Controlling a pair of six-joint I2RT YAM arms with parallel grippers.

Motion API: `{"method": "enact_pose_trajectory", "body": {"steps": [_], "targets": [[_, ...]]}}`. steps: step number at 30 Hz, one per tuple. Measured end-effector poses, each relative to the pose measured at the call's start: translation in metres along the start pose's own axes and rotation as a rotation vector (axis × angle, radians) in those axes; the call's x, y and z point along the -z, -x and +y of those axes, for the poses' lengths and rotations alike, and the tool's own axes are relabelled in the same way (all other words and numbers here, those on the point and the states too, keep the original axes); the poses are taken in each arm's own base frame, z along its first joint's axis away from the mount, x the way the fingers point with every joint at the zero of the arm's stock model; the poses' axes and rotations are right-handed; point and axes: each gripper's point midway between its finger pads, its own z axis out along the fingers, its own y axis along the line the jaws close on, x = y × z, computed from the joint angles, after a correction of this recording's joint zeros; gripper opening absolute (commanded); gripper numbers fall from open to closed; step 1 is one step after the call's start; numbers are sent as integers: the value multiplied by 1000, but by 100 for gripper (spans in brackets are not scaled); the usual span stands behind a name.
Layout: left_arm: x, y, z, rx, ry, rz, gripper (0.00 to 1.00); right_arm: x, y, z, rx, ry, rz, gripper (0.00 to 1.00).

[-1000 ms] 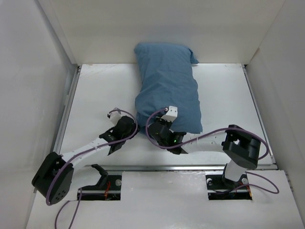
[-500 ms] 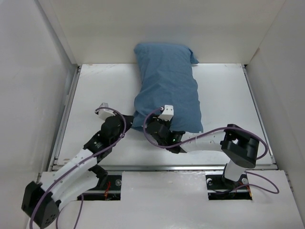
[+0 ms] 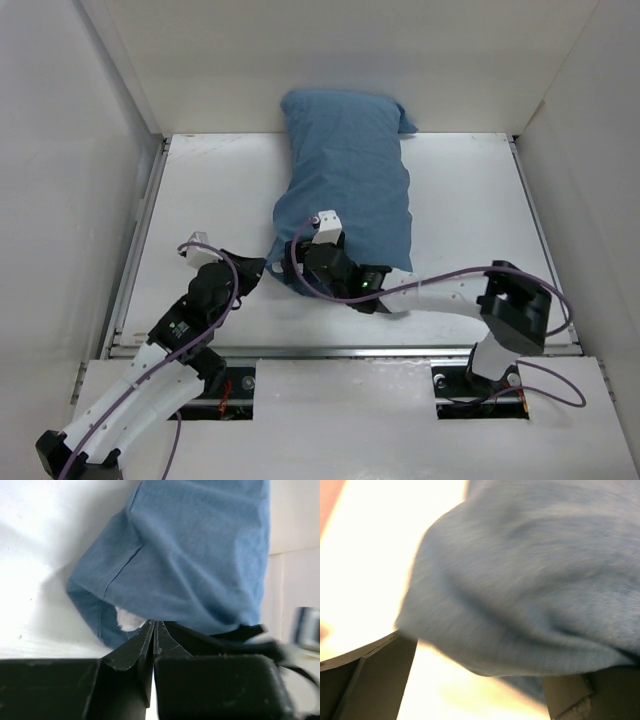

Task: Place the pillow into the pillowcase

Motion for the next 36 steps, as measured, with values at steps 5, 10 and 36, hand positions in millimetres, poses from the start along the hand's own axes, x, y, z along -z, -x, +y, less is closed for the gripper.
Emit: {"method": "enact_pose_trajectory", "body": {"steps": [5, 10, 36], "targets": [[-6, -23, 14, -35, 37, 94, 0, 55, 25, 31, 49, 239, 98, 100], [-17, -66, 43, -79, 77, 244, 0, 110, 63, 38, 101, 375, 85, 95], [-35, -98, 22, -46, -31, 270, 0, 48, -12, 17, 432, 262, 250, 39]]}}
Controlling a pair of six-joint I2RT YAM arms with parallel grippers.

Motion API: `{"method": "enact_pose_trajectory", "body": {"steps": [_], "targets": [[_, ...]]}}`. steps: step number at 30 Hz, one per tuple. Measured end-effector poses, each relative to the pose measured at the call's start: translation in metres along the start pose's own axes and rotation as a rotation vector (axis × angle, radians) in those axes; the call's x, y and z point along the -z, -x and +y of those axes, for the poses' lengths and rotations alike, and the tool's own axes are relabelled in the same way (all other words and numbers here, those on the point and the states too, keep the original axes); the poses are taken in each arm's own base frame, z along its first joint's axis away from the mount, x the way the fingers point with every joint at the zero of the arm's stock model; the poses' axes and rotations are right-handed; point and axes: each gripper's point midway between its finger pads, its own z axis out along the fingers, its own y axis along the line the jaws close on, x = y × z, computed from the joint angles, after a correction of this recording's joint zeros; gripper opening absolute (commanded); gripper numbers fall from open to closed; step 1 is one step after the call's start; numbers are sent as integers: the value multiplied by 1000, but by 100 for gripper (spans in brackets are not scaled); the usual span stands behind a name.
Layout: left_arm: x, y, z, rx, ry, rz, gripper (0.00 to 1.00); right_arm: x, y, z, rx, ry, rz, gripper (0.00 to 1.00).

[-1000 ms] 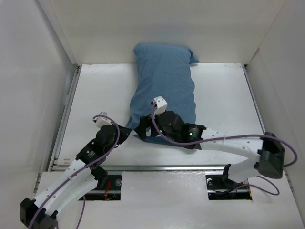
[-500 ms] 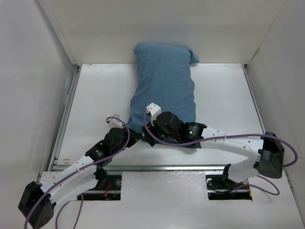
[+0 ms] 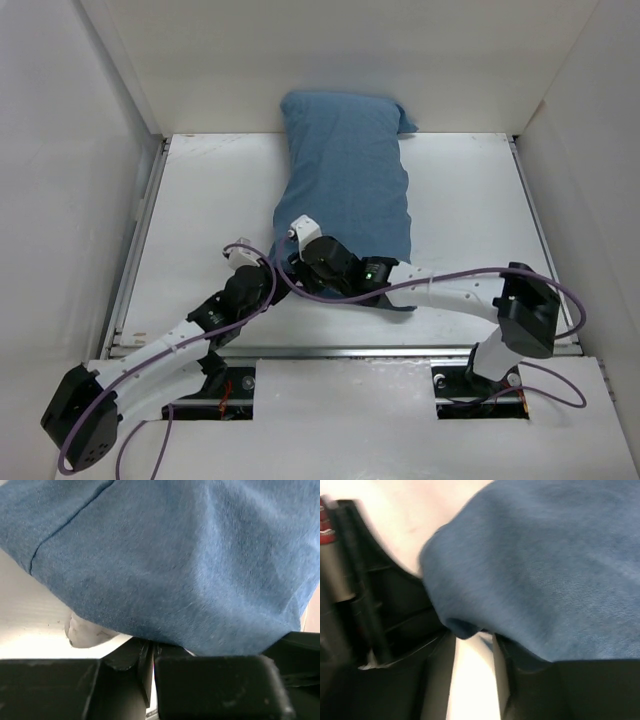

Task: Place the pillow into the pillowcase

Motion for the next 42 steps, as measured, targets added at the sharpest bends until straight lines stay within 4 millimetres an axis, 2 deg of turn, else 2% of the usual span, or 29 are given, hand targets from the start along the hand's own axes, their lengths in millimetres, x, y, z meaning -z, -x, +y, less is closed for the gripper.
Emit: {"method": "enact_pose_trajectory", "body": {"steps": [1, 2, 3, 6, 8, 11, 14, 16, 19, 23, 26, 30, 32, 34, 37, 39, 41, 42], "targets": [[-1, 1, 0, 5, 1, -8, 0, -4, -1, -3, -6, -25, -3, 18], [-1, 2, 1, 8, 2, -15, 0, -6, -1, -7, -10, -49, -6, 7], [-2, 3, 1, 13, 4, -22, 0, -7, -1, -10, -13, -65, -9, 0], [-6, 5, 3, 25, 11, -40, 0, -2, 5, -9, -39, -63, -29, 0], [-8, 6, 4, 32, 11, -51, 0, 10, 14, -1, -52, -5, -50, 0], [-15, 5, 5, 40, 9, -69, 0, 42, 33, 23, -83, 158, -88, 0], [-22, 4, 3, 53, 5, -91, 0, 83, 55, 51, -111, 365, -129, 0], [-27, 2, 1, 66, 0, -107, 0, 97, 58, 61, -125, 441, -122, 0], [-34, -5, -1, 75, 3, -130, 0, 100, 45, 76, -131, 531, -38, 0], [-43, -5, 2, 113, 64, -214, 0, 89, 21, 93, -132, 605, 105, 0], [-52, 8, 5, 210, 113, -326, 0, 87, -6, 94, -141, 615, 255, 0], [-56, 15, 17, 350, 185, -440, 0, 100, -26, 88, -159, 591, 413, 0], [-55, 16, 19, 373, 212, -486, 0, 110, -23, 90, -161, 602, 448, 0], [-56, 14, 9, 386, 201, -510, 0, 119, -9, 96, -141, 643, 436, 0], [-54, 19, 0, 373, 216, -559, 5, 131, -13, 88, -143, 622, 485, 0], [-52, 20, 4, 288, 294, -588, 6, 131, -7, 84, -124, 601, 456, 0], [-46, 16, 3, 175, 351, -598, 9, 136, -14, 83, -124, 598, 495, 0], [-40, 13, 8, 100, 391, -598, 9, 141, -19, 81, -129, 588, 521, 0]]}}
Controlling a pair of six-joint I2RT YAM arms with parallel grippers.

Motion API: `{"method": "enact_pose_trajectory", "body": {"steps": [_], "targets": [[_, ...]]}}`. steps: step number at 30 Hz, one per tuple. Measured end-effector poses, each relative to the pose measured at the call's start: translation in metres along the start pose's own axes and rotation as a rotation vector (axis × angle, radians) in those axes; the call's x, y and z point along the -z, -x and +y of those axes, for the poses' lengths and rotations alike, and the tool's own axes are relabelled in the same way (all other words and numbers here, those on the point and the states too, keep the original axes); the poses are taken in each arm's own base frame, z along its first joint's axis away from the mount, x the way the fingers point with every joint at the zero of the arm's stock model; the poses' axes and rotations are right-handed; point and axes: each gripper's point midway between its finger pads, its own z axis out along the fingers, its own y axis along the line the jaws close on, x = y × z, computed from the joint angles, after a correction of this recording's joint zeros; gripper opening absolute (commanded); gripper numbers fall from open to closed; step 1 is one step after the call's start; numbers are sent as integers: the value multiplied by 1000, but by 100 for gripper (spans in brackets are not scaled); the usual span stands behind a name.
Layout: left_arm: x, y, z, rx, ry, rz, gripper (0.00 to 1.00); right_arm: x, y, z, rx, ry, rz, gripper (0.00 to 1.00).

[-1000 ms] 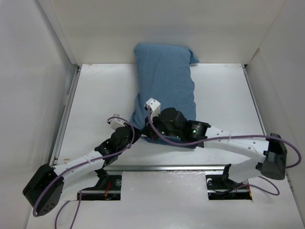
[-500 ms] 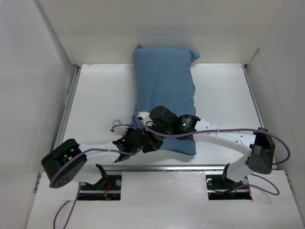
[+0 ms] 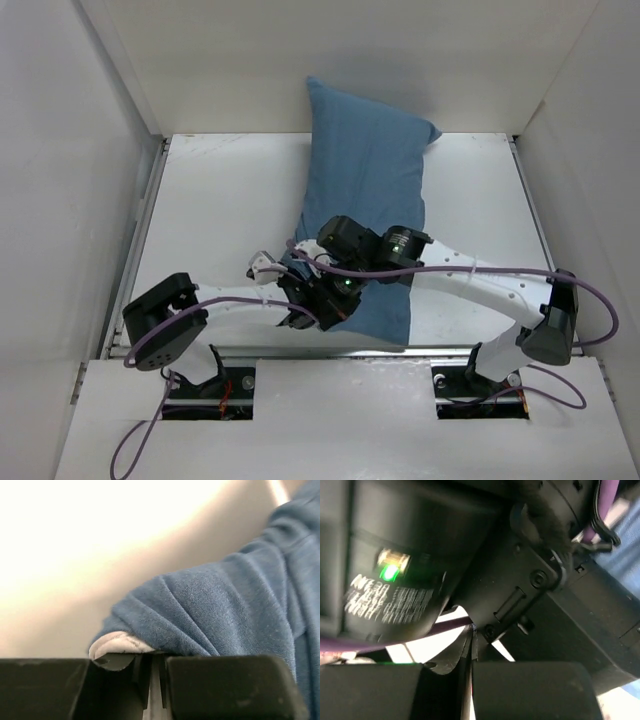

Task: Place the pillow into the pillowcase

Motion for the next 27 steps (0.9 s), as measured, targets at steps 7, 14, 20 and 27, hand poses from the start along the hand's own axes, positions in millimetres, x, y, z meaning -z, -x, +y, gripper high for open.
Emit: {"method": "enact_pose_trajectory", "body": {"steps": [7, 14, 20, 27], "targets": [[32, 10, 46, -415, 17, -26, 10, 3, -30, 16, -12, 3, 96, 56], [47, 21, 65, -528, 8, 1, 60, 7, -18, 58, 45, 108, 15, 99], [84, 13, 50, -492, -128, 108, 81, 53, 52, 67, 173, 55, -389, 99], [116, 13, 47, -473, -209, 227, 83, 104, 98, 21, 88, -191, -709, 99]]}}
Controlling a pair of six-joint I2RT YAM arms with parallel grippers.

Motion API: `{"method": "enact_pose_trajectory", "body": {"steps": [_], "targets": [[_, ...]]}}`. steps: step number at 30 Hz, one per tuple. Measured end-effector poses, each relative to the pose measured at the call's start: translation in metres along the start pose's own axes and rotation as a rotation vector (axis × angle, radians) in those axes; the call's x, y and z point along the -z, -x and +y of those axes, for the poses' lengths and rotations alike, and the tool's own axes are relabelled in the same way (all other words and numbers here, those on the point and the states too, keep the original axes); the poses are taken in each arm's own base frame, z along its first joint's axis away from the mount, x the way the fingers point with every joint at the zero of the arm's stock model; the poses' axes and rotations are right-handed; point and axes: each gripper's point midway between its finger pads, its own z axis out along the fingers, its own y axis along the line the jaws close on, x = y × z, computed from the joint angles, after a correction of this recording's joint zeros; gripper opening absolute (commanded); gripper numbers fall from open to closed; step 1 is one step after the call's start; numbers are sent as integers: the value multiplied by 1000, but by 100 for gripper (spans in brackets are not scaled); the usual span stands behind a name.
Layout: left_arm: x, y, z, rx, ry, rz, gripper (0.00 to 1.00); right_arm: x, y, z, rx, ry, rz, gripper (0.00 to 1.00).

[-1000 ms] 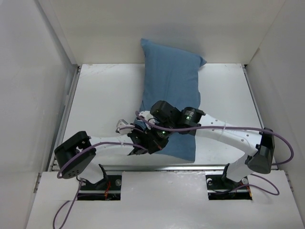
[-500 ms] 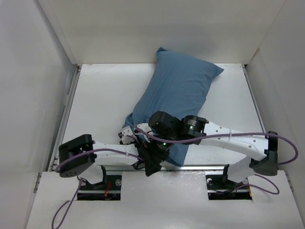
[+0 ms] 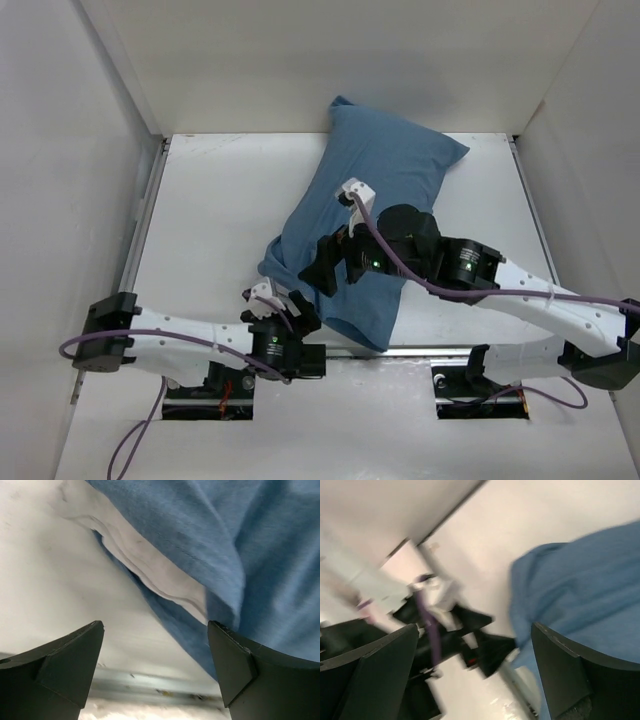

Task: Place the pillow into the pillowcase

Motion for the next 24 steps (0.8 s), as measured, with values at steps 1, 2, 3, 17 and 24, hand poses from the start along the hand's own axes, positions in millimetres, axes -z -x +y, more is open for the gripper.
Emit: {"method": "enact_pose_trajectory", "body": {"steps": [1, 2, 3, 17, 24], "targets": [[5, 1, -2, 24, -17, 19, 83, -2, 2, -10, -14, -41, -16, 99], [8, 4, -6, 53, -36, 32, 83, -3, 4, -24, -32, -94, -30, 99], [13, 7, -11, 96, -60, 48, 87, -5, 4, -41, -50, -155, -43, 99], [60, 52, -51, 429, -302, 244, 96, -1, 29, -181, -181, -609, -174, 99], [56, 66, -53, 488, -330, 179, 84, -3, 9, -340, -359, -829, -68, 99]]}}
